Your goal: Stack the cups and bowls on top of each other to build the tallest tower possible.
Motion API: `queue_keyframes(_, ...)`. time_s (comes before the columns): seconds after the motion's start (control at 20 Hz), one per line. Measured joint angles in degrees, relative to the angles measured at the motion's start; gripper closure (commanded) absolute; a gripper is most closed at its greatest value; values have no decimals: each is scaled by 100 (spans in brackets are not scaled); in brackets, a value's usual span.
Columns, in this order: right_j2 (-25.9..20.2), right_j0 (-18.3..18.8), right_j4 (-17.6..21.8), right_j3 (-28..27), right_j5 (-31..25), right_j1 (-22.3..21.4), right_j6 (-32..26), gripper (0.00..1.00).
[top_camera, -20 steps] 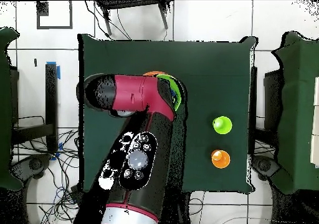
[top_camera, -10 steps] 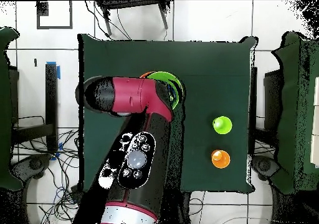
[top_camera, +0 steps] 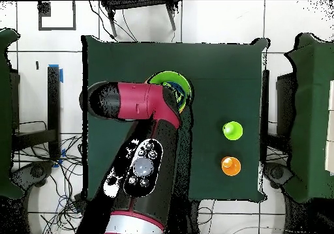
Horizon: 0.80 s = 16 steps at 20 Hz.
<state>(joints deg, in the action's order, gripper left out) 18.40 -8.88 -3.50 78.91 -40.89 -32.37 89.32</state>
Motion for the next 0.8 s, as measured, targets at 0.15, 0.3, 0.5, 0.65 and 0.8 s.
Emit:
queue_keyframes(0.15,1,-35,0,-1,1,3,47,100)
queue_keyframes(0.3,2,-97,0,-1,1,12,95,100)
queue_keyframes(0.5,1,-180,0,-3,1,19,140,100)
queue_keyframes(0.65,2,-230,0,-19,0,39,190,100)
queue_keyframes(0.8,1,-260,0,-74,1,115,241,100)
